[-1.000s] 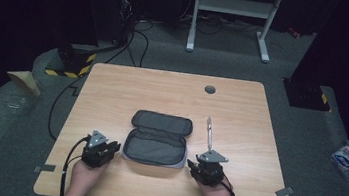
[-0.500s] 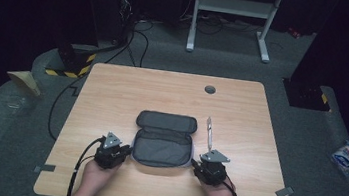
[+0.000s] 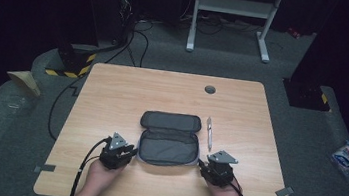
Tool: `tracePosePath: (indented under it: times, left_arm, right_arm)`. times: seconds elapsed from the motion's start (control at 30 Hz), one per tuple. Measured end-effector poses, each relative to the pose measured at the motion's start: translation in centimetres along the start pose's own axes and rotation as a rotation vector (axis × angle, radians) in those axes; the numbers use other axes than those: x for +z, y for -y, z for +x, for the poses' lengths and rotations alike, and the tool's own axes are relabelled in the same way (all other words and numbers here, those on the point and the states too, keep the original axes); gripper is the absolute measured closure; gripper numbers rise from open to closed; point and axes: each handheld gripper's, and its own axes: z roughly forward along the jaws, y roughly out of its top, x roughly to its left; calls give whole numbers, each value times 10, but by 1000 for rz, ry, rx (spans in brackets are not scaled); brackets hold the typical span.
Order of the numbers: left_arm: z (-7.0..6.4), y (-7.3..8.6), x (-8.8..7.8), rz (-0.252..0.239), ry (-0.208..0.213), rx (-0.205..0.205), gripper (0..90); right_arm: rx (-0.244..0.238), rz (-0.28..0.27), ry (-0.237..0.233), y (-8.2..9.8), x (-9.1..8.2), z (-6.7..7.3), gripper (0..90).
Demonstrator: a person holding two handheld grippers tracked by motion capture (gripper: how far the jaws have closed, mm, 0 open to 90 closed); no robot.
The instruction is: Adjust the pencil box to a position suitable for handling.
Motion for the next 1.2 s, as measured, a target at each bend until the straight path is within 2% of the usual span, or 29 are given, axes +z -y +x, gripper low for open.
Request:
tracePosePath:
  times: [0.23, 0.37, 0.47, 0.6, 0.73, 0.83, 0.97, 1.13, 1.2]
  left_arm:
    - [19, 10, -14, -7, -54, -36, 715]
    - [27, 20, -24, -4, -103, -44, 695]
    - [30, 28, -32, -1, -126, -58, 677]
    - [29, 37, -41, 6, -154, -39, 658]
    - [30, 44, -48, 14, -177, -38, 646]
    - [31, 47, -51, 18, -184, -39, 643]
    - [31, 48, -53, 17, -186, -35, 641]
    - [29, 47, -51, 21, -177, -29, 640]
    - [27, 46, -49, 23, -173, -21, 640]
  right_arm:
    - [30, -33, 24, -9, -3, -14, 576]
    - [46, -46, 41, -16, 2, -24, 577]
    - [58, -50, 53, -22, 10, -30, 585]
    - [51, -33, 97, -31, 25, -34, 589]
    - [58, 3, 100, -36, 42, -38, 611]
    - [58, 27, 107, -38, 51, -38, 628]
    - [60, 30, 127, -40, 54, -39, 660]
    - [93, 33, 140, -39, 53, -44, 713]
    - [109, 31, 141, -38, 52, -46, 770]
